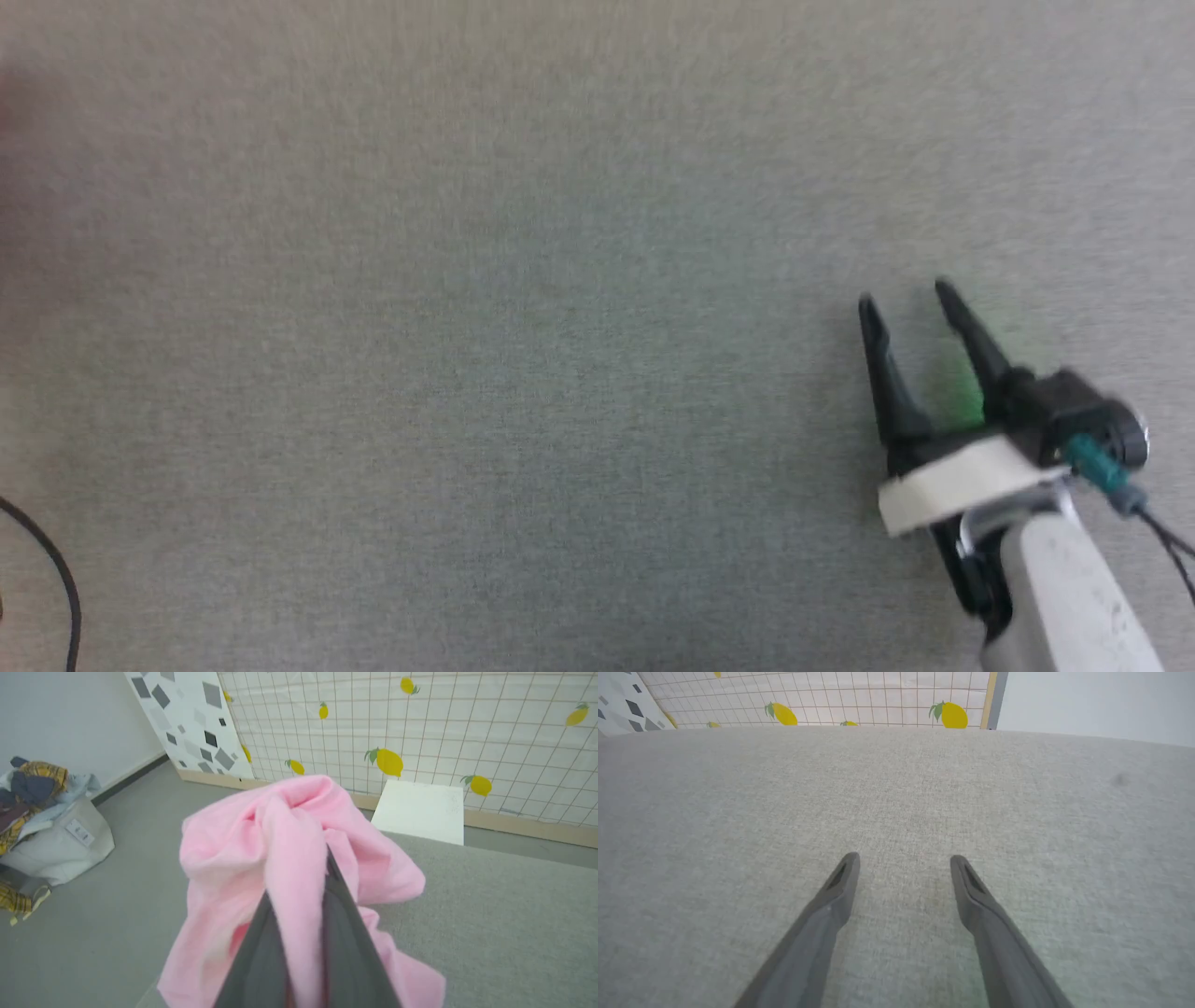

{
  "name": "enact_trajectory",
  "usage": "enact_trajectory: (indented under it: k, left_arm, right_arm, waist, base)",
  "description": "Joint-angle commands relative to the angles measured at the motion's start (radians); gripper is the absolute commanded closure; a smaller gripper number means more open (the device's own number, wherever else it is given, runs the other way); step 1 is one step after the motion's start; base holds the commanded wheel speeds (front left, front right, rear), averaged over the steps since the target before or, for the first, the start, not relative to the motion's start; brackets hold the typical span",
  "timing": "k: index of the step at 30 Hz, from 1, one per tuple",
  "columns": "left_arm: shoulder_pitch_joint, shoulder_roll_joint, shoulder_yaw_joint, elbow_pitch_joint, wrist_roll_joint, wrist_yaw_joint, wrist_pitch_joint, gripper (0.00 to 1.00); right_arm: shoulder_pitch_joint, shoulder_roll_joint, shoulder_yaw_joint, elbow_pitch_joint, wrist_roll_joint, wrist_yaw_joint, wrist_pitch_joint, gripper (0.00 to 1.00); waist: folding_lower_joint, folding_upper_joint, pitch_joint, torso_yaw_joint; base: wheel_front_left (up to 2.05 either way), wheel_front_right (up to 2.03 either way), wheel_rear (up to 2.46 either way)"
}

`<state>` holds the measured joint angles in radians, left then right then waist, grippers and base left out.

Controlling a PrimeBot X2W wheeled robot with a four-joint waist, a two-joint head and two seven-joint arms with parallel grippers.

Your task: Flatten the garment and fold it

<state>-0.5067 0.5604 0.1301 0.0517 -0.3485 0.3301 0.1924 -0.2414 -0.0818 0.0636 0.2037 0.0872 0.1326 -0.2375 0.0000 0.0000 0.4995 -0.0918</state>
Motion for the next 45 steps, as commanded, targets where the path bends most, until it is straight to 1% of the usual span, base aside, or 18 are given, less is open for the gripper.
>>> enact_trajectory:
  k: [1, 4, 7, 9, 14, 20, 21, 25, 27, 29, 31, 35, 36, 37, 38, 41, 43, 45]
  left_arm:
    - [-0.049, 0.018, -0.038, 0.006, 0.023, -0.048, -0.076, 1.0]
    - [-0.099, 0.015, -0.092, 0.016, 0.032, -0.108, -0.145, 1.0]
    - [-0.159, -0.01, -0.156, 0.011, 0.035, -0.155, -0.178, 1.0]
    - [-0.192, -0.051, -0.216, -0.014, 0.042, -0.174, -0.181, 1.0]
    - [-0.241, -0.159, -0.346, -0.032, 0.026, -0.226, -0.167, 1.0]
    - [-0.227, -0.315, -0.496, 0.031, -0.022, -0.282, -0.154, 1.0]
    - [-0.216, -0.344, -0.52, 0.055, -0.036, -0.293, -0.152, 1.0]
    - [-0.163, -0.43, -0.591, 0.171, -0.088, -0.331, -0.144, 1.0]
    - [-0.132, -0.456, -0.631, 0.248, -0.111, -0.35, -0.113, 1.0]
    - [-0.106, -0.473, -0.668, 0.33, -0.133, -0.364, -0.07, 1.0]
    - [-0.083, -0.487, -0.704, 0.405, -0.166, -0.388, -0.017, 1.0]
    - [-0.056, -0.501, -0.76, 0.547, -0.218, -0.398, 0.117, 1.0]
    - [-0.05, -0.503, -0.773, 0.58, -0.232, -0.397, 0.159, 0.69]
    - [-0.047, -0.505, -0.783, 0.601, -0.242, -0.396, 0.191, 0.29]
    - [-0.045, -0.506, -0.793, 0.62, -0.253, -0.393, 0.223, 0.0]
    - [-0.044, -0.508, -0.804, 0.631, -0.283, -0.387, 0.26, 0.0]
    - [-0.046, -0.509, -0.796, 0.612, -0.293, -0.375, 0.233, 0.0]
    - [-0.044, -0.509, -0.772, 0.576, -0.301, -0.362, 0.167, 0.0]
  right_arm:
    - [0.037, 0.01, -0.015, 0.0, -0.015, -0.002, 0.011, 0.0]
    - [0.073, 0.019, -0.031, -0.007, -0.03, -0.002, 0.027, 0.0]
    - [0.106, 0.025, -0.041, -0.02, -0.04, -0.002, 0.044, 0.0]
    - [0.128, 0.028, -0.045, -0.031, -0.047, -0.002, 0.059, 0.0]
    - [0.161, 0.031, -0.042, -0.067, -0.054, -0.002, 0.09, 0.0]
    - [0.173, 0.031, -0.023, -0.099, -0.043, -0.002, 0.115, 0.0]
    - [0.174, 0.031, -0.022, -0.104, -0.042, -0.002, 0.118, 0.0]
    - [0.176, 0.031, -0.017, -0.114, -0.039, -0.002, 0.13, 0.0]
    - [0.175, 0.031, -0.015, -0.114, -0.035, -0.002, 0.132, 0.0]
    - [0.172, 0.031, -0.011, -0.11, -0.032, -0.002, 0.132, 0.0]
    - [0.168, 0.031, -0.009, -0.107, -0.027, -0.002, 0.131, 0.0]
    - [0.163, 0.031, -0.011, -0.098, -0.017, -0.002, 0.123, 0.0]
    - [0.163, 0.031, -0.01, -0.095, -0.015, -0.002, 0.123, 0.0]
    - [0.162, 0.031, -0.009, -0.092, -0.014, -0.002, 0.123, 0.0]
    - [0.161, 0.031, -0.009, -0.089, -0.011, -0.002, 0.122, 0.0]
    - [0.158, 0.031, -0.009, -0.083, -0.008, -0.002, 0.12, 0.0]
    - [0.155, 0.031, -0.009, -0.081, -0.009, -0.002, 0.12, 0.0]
    - [0.154, 0.031, -0.011, -0.081, -0.01, -0.002, 0.119, 0.0]
  waist:
    - [0.0, 0.0, -0.273, 0.064]
    - [0.0, 0.0, -0.343, 0.049]
    - [0.0, 0.0, -0.396, 0.024]
    - [0.0, 0.0, -0.428, 0.0]
    - [0.0, 0.0, -0.46, -0.069]
    - [0.0, 0.0, -0.46, -0.176]
    - [0.0, 0.0, -0.457, -0.194]
    - [0.0, 0.0, -0.443, -0.263]
    - [0.0, 0.0, -0.433, -0.292]
    - [0.0, 0.0, -0.423, -0.318]
    - [0.0, 0.0, -0.413, -0.338]
    - [0.0, 0.0, -0.393, -0.352]
    - [0.0, 0.0, -0.39, -0.351]
    - [0.0, 0.0, -0.388, -0.35]
    - [0.0, 0.0, -0.385, -0.345]
    - [0.0, 0.0, -0.385, -0.324]
    - [0.0, 0.0, -0.39, -0.305]
    - [0.0, 0.0, -0.395, -0.283]
  base:
    - [0.0, 0.0, 0.0]
    - [0.0, 0.0, 0.0]
    - [0.0, 0.0, 0.0]
    - [0.0, 0.0, 0.0]
    - [0.0, 0.0, 0.0]
    - [0.0, 0.0, 0.0]
    - [0.0, 0.0, 0.0]
    - [0.0, 0.0, 0.0]
    - [0.0, 0.0, 0.0]
    - [0.0, 0.0, 0.0]
    - [0.0, 0.0, 0.0]
    - [0.0, 0.0, 0.0]
    - [0.0, 0.0, 0.0]
    - [0.0, 0.0, 0.0]
    - [0.0, 0.0, 0.0]
    - [0.0, 0.0, 0.0]
    - [0.0, 0.0, 0.0]
    - [0.0, 0.0, 0.0]
